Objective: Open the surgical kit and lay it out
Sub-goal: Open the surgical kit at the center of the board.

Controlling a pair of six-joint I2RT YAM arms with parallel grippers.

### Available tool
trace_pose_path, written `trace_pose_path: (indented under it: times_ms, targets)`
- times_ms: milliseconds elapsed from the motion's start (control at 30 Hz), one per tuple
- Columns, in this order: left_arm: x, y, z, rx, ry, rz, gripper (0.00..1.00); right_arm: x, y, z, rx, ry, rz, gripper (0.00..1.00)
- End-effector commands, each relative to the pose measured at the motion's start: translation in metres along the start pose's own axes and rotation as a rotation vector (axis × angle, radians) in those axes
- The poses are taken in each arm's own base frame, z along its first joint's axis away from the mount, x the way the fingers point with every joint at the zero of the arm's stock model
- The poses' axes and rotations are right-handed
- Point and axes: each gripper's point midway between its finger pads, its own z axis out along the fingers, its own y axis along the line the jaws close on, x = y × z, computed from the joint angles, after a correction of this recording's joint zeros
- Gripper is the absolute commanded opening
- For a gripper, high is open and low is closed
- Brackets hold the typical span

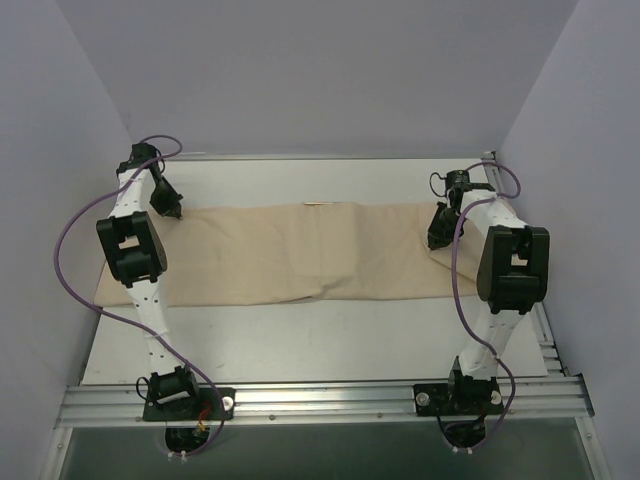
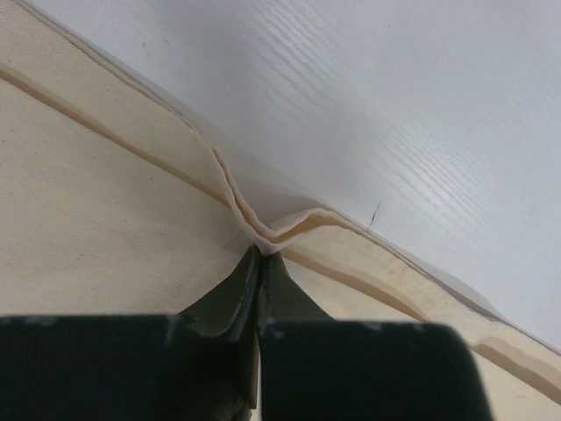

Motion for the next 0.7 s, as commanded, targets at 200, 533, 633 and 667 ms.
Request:
trace_pose_path:
  times_ms: [200, 533, 633, 667]
  targets:
    - [-0.0177, -0.0133, -0.0294, 0.047, -0.061, -0.001, 0.29, -0.0055, 0.0059, -0.0197, -0.011, -0.026, -0.018, 0.00]
    - [-0.0124, -0.0186, -0.0269, 0.069, -0.045, -0.006, 0.08, -0.0022, 0.0037, -0.0187, -0.004, -0.019, -0.018, 0.00]
    - [-0.0129, -0.0185, -0.0305, 0.069, -0.049, -0.005, 0.10, -0.0028, 0.0044, -0.0187, -0.007, -0.022, -0.015, 0.00]
    - [-0.0132, -0.0184, -0.0309, 0.068, -0.050, -0.006, 0.14, -0.0021, 0.0053, -0.0182, -0.009, -0.019, -0.017, 0.00]
